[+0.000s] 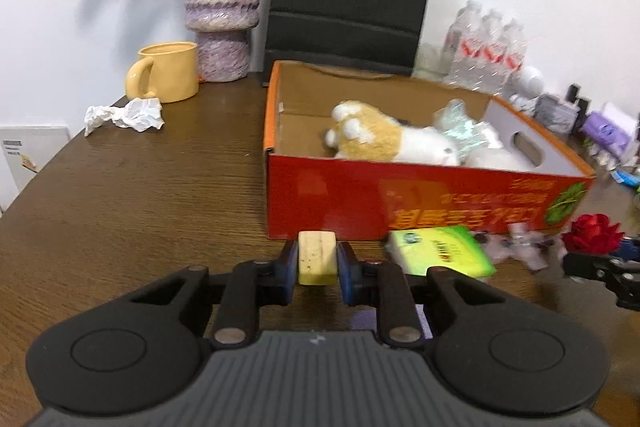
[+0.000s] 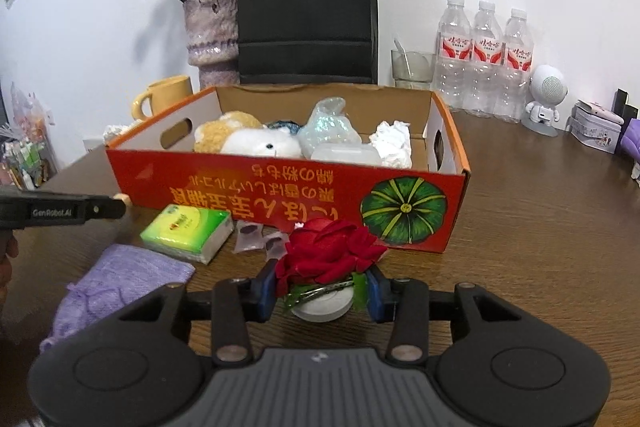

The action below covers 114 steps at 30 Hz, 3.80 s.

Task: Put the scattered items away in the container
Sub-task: 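Carry the yellow block with the left gripper while the right carries the red rose into the box, then grasp the purple cloth with the left gripper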

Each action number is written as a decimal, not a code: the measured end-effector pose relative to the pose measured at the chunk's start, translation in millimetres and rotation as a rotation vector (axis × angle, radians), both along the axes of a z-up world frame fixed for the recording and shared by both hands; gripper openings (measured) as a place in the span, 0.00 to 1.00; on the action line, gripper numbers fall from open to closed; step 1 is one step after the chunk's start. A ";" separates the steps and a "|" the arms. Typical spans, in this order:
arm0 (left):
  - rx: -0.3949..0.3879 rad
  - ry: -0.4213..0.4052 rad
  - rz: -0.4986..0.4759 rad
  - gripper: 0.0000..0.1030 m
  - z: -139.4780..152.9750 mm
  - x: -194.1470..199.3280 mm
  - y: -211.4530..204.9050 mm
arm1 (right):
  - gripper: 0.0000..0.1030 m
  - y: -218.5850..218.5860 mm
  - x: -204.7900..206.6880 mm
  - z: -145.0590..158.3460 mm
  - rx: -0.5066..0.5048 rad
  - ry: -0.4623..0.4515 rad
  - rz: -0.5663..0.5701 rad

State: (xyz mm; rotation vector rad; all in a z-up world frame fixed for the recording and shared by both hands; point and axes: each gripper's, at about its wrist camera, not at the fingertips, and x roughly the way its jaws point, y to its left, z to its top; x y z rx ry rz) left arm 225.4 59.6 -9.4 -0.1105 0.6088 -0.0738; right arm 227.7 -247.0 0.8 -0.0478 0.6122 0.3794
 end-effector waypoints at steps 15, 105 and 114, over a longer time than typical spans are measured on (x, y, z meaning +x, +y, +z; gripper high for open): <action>0.001 -0.131 -0.049 0.21 70.2 63.2 -20.6 | 0.40 1.6 68.4 72.4 0.040 -0.107 0.005; 0.005 0.029 0.022 0.11 4.1 -52.1 -37.3 | 0.93 -24.0 -22.0 -3.8 -0.047 0.038 -0.090; -0.047 0.015 0.078 0.11 11.3 -11.6 -14.3 | 0.67 -14.9 40.4 -4.3 -0.017 0.075 -0.120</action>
